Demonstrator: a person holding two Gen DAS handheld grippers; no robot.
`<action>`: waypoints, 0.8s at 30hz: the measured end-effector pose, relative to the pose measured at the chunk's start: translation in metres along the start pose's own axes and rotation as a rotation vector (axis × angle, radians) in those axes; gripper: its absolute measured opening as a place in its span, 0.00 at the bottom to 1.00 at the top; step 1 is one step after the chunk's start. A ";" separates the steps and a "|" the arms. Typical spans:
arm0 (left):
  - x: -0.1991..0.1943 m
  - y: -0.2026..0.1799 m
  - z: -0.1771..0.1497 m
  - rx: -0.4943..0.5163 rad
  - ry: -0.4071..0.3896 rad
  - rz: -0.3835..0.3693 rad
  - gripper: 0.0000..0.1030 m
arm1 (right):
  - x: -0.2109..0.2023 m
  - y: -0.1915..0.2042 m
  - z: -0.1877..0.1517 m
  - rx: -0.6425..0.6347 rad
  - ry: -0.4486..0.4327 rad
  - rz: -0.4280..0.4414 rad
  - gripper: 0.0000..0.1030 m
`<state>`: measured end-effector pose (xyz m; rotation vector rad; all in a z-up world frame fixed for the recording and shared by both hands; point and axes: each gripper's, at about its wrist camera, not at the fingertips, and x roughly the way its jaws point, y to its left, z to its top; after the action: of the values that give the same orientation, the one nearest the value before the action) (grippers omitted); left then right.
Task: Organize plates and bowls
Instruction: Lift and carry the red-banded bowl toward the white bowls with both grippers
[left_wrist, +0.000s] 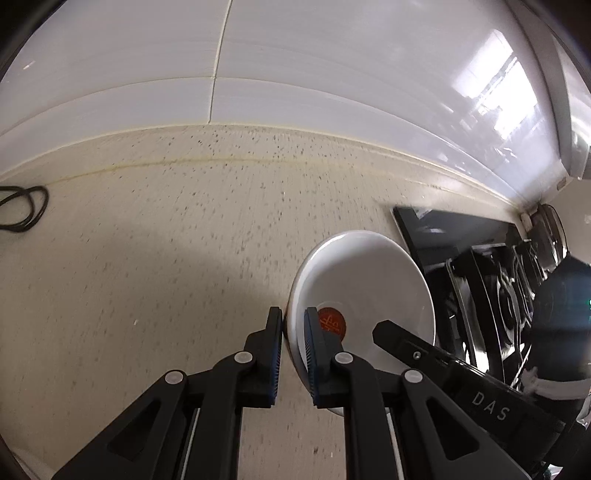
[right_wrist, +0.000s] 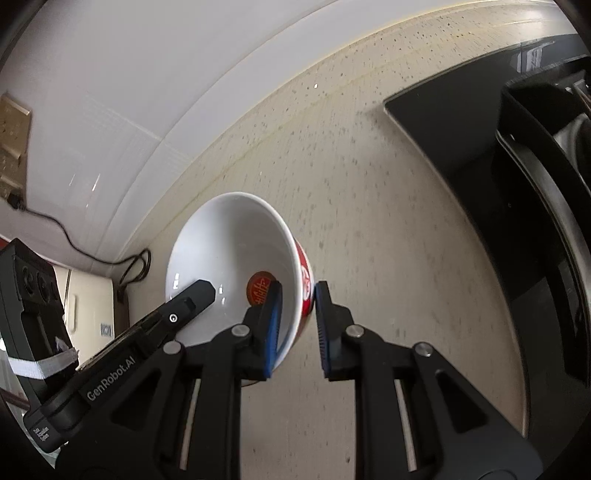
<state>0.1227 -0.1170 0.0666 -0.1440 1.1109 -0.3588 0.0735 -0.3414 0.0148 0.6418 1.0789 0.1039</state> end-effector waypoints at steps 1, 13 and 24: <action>-0.003 0.000 -0.004 0.003 -0.001 0.000 0.12 | 0.002 -0.002 0.000 -0.002 0.000 0.000 0.20; -0.044 -0.004 -0.050 0.039 -0.036 -0.003 0.12 | -0.030 0.010 -0.046 -0.037 -0.012 0.005 0.20; -0.090 0.001 -0.081 0.073 -0.111 0.019 0.12 | -0.052 0.027 -0.083 -0.062 -0.024 0.038 0.20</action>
<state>0.0144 -0.0790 0.1071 -0.0874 0.9882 -0.3692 -0.0155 -0.3030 0.0448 0.6063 1.0368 0.1612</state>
